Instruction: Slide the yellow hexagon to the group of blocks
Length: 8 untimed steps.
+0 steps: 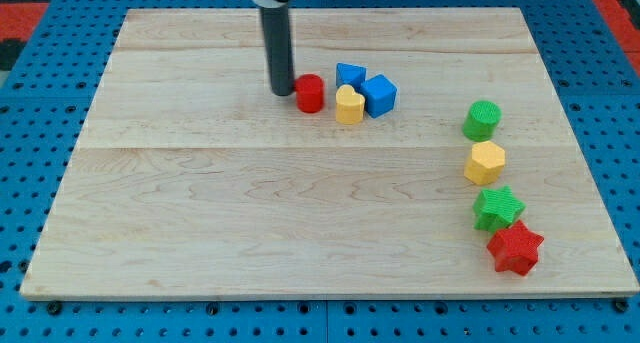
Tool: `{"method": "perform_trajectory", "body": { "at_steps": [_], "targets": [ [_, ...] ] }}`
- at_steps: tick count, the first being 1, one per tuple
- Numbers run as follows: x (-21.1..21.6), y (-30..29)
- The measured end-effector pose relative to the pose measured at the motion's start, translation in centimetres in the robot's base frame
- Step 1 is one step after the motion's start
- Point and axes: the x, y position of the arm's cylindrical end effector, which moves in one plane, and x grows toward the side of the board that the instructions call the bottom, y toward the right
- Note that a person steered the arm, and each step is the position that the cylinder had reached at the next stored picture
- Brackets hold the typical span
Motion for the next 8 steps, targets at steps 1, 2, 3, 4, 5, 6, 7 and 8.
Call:
{"method": "perform_trajectory", "body": {
  "at_steps": [1,2,3,4,5,6,7,8],
  "targets": [
    [0.3,0.1],
    [5.9,-1.6],
    [11.9,6.9],
    [12.4,11.0],
    [13.6,11.6],
    [15.3,18.4],
    [15.2,21.4],
    [14.8,22.2]
  ]
}}
